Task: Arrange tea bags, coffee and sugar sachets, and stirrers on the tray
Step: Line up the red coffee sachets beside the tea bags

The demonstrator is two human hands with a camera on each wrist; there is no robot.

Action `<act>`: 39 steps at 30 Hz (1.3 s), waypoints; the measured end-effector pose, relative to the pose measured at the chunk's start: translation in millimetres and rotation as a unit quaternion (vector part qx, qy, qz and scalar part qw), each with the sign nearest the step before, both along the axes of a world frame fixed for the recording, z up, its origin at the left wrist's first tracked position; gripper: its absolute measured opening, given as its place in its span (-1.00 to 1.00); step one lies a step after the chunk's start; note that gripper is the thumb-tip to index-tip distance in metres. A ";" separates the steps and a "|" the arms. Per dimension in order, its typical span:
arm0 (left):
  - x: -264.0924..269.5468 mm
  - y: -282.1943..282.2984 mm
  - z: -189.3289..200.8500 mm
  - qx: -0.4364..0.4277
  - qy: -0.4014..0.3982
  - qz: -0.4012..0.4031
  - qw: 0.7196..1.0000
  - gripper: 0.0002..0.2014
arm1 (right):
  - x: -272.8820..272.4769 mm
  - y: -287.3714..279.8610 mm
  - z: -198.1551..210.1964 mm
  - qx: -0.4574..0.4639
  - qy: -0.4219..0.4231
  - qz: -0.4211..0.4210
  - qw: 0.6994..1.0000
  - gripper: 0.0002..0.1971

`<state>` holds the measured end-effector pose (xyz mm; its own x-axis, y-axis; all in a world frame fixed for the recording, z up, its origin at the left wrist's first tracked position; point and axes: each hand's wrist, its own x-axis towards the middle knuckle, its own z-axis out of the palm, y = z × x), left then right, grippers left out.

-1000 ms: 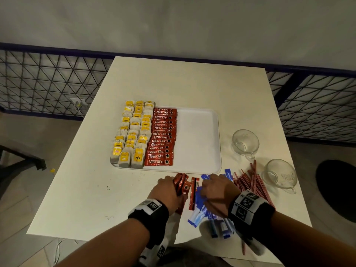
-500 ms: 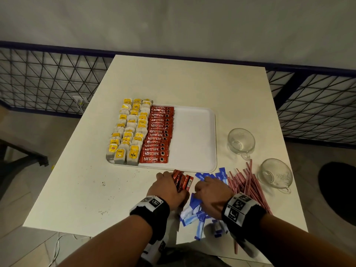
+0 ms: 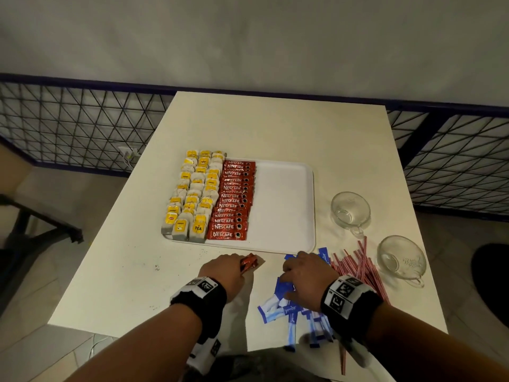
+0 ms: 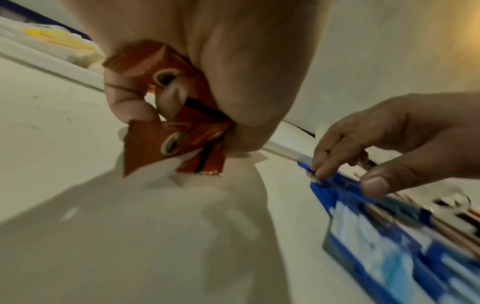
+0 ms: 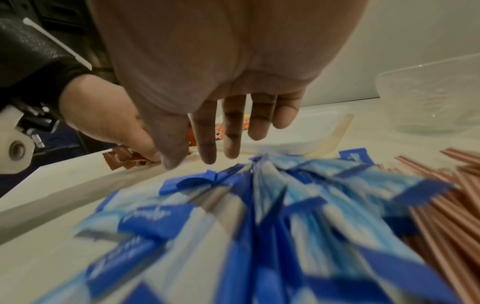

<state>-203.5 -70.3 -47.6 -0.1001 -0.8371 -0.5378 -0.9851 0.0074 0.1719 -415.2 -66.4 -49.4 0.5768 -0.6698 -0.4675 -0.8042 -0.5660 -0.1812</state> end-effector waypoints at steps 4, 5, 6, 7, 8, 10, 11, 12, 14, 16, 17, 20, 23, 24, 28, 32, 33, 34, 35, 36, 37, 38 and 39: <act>25.7 -4.7 18.1 0.014 0.174 0.119 0.977 -0.92 | 10.6 -14.3 17.6 -0.019 -0.085 -0.081 0.993 -0.47; 32.5 -6.1 23.6 0.019 0.252 0.169 0.953 -0.94 | 15.7 -19.0 22.7 -0.020 -0.113 -0.097 0.989 -0.49; 36.9 -7.2 29.6 0.032 0.324 0.215 0.921 -0.97 | 21.7 -23.5 28.6 -0.017 -0.147 -0.113 0.982 -0.52; 41.8 -9.2 35.3 0.050 0.381 0.251 0.888 -0.93 | 30.4 -28.5 33.0 -0.008 -0.185 -0.134 0.973 -0.52; 45.0 -11.4 39.9 0.079 0.422 0.278 0.859 -0.84 | 39.1 -32.9 38.3 0.004 -0.228 -0.156 0.961 -0.52; 49.5 -16.9 44.6 0.137 0.488 0.301 0.807 -0.75 | 55.8 -41.9 46.8 0.034 -0.310 -0.206 0.927 -0.50; 52.5 -20.1 45.6 0.155 0.512 0.301 0.789 -0.76 | 64.2 -46.6 50.0 0.057 -0.346 -0.234 0.907 -0.51; 56.8 -24.7 46.6 0.166 0.531 0.304 0.774 -0.77 | 72.7 -51.1 53.5 0.082 -0.377 -0.261 0.885 -0.54; 65.4 -32.4 46.8 0.179 0.569 0.307 0.742 -0.75 | 86.3 -58.2 55.5 0.129 -0.424 -0.304 0.843 -0.64; 77.4 -39.3 46.6 0.196 0.599 0.300 0.716 -0.76 | 98.8 -64.6 54.0 0.170 -0.467 -0.338 0.799 -0.76; 84.7 -42.9 45.9 0.202 0.609 0.298 0.707 -0.75 | 105.0 -67.3 52.9 0.192 -0.486 -0.354 0.775 -0.79; 104.9 -52.0 42.7 0.207 0.626 0.292 0.693 -0.54 | 117.1 -74.5 50.2 0.235 -0.519 -0.405 0.715 -0.81; 120.2 -61.2 38.1 0.178 0.619 0.298 0.704 -0.56 | 125.7 -81.1 47.9 0.241 -0.533 -0.446 0.678 -0.83; 123.3 -64.4 37.7 0.163 0.612 0.310 0.709 -0.64 | 128.0 -82.9 45.9 0.251 -0.538 -0.457 0.662 -0.84; 134.4 -77.1 34.9 0.136 0.607 0.349 0.701 -0.81 | 132.7 -88.5 42.0 0.313 -0.523 -0.481 0.630 -0.86; 138.1 -84.4 29.1 0.141 0.602 0.350 0.703 -0.71 | 132.4 -88.6 39.3 0.344 -0.512 -0.494 0.613 -0.88; 136.4 -85.0 28.6 0.137 0.607 0.355 0.698 -0.73 | 132.5 -87.3 38.4 0.333 -0.519 -0.495 0.612 -0.88; 132.9 -84.7 30.0 0.131 0.611 0.355 0.695 -0.75 | 132.8 -86.8 37.0 0.319 -0.527 -0.498 0.610 -0.90; 129.4 -84.2 28.3 0.126 0.612 0.354 0.696 -0.75 | 133.2 -87.7 34.8 0.305 -0.531 -0.502 0.610 -0.89; 124.7 -83.0 28.4 0.125 0.612 0.350 0.698 -0.71 | 133.9 -89.0 33.0 0.296 -0.530 -0.502 0.616 -0.88; 120.2 -81.2 26.6 0.124 0.607 0.342 0.707 -0.69 | 134.7 -91.7 30.6 0.291 -0.525 -0.502 0.622 -0.89; 117.2 -79.3 26.7 0.122 0.594 0.327 0.725 -0.72 | 135.2 -95.1 28.5 0.287 -0.520 -0.503 0.628 -0.94; 116.3 -77.9 27.0 0.114 0.578 0.314 0.744 -0.77 | 133.8 -98.5 27.3 0.283 -0.519 -0.506 0.628 -0.97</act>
